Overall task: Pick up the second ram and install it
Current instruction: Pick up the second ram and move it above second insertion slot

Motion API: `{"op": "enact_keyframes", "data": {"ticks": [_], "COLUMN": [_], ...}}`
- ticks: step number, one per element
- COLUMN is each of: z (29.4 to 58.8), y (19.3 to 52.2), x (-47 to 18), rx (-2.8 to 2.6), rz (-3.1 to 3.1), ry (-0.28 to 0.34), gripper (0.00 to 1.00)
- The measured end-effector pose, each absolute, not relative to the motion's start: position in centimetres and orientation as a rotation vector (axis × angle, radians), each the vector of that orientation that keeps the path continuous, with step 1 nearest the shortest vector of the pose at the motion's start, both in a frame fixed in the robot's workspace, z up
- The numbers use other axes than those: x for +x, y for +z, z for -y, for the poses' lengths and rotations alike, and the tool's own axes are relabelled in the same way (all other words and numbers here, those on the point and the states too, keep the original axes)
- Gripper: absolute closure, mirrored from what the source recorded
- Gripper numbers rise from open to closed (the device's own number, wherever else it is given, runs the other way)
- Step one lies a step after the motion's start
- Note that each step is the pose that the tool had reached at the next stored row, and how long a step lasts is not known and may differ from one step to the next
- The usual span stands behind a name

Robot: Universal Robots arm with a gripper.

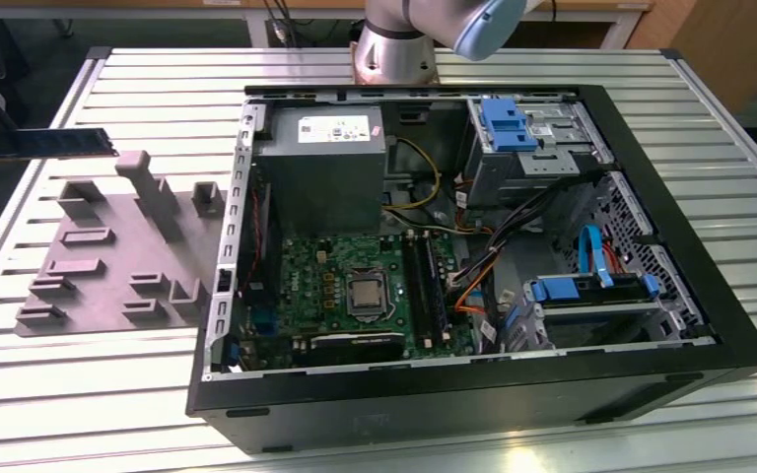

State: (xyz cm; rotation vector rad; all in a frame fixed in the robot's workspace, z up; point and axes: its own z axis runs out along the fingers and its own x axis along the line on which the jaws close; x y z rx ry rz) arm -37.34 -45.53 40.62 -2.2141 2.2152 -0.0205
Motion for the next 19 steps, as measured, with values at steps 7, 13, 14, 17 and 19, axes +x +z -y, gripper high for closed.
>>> {"op": "enact_keyframes", "data": {"ticks": [7, 13, 14, 17, 19], "z": [45.5, 45.5, 45.5, 45.5, 45.5], "y": [40.6, 40.6, 40.6, 40.6, 40.6], "x": [-37.0, -36.4, -36.3, -36.1, -35.9], "rx": [-2.214, -2.214, -2.214, -2.214, -2.214], "rz": [-2.215, -2.215, -2.215, -2.215, -2.215], "ry": [-0.021, -0.021, -0.021, -0.021, -0.021], "gripper": [0.86, 0.86, 0.86, 0.86, 0.86]}}
